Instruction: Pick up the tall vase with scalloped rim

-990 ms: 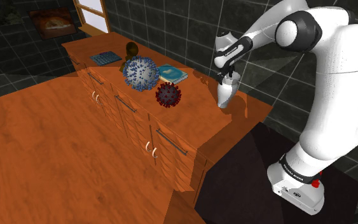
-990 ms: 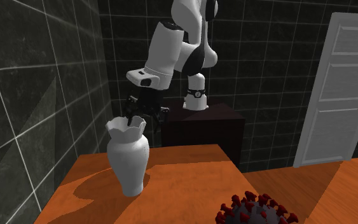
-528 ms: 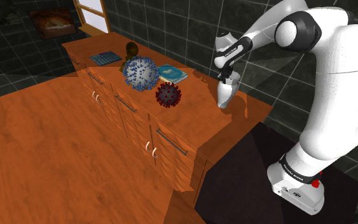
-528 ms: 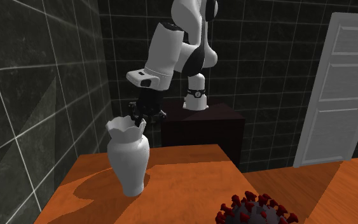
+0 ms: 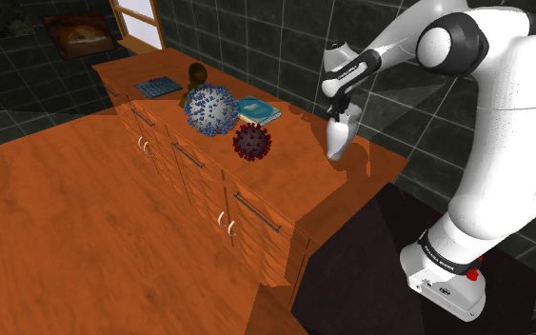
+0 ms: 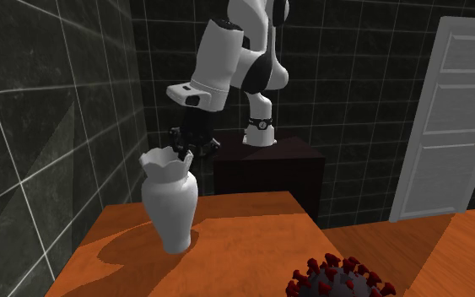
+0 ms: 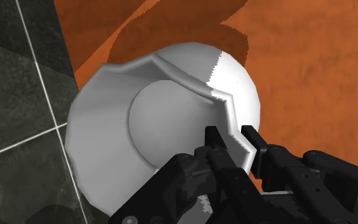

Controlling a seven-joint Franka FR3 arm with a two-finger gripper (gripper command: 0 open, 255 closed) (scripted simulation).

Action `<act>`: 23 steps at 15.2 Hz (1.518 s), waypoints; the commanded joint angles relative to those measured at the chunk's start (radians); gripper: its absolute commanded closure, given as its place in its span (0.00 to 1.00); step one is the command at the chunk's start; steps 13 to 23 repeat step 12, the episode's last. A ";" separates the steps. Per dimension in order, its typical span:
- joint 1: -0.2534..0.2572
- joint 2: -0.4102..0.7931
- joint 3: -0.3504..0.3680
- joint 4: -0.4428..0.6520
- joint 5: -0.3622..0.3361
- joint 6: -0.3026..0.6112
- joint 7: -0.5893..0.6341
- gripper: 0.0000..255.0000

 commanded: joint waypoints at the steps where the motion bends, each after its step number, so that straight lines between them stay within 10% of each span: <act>1: 0.002 -0.018 0.001 0.005 0.002 -0.021 -0.006 1.00; 23: 0.005 -0.085 0.003 0.034 0.013 -0.113 -0.037 1.00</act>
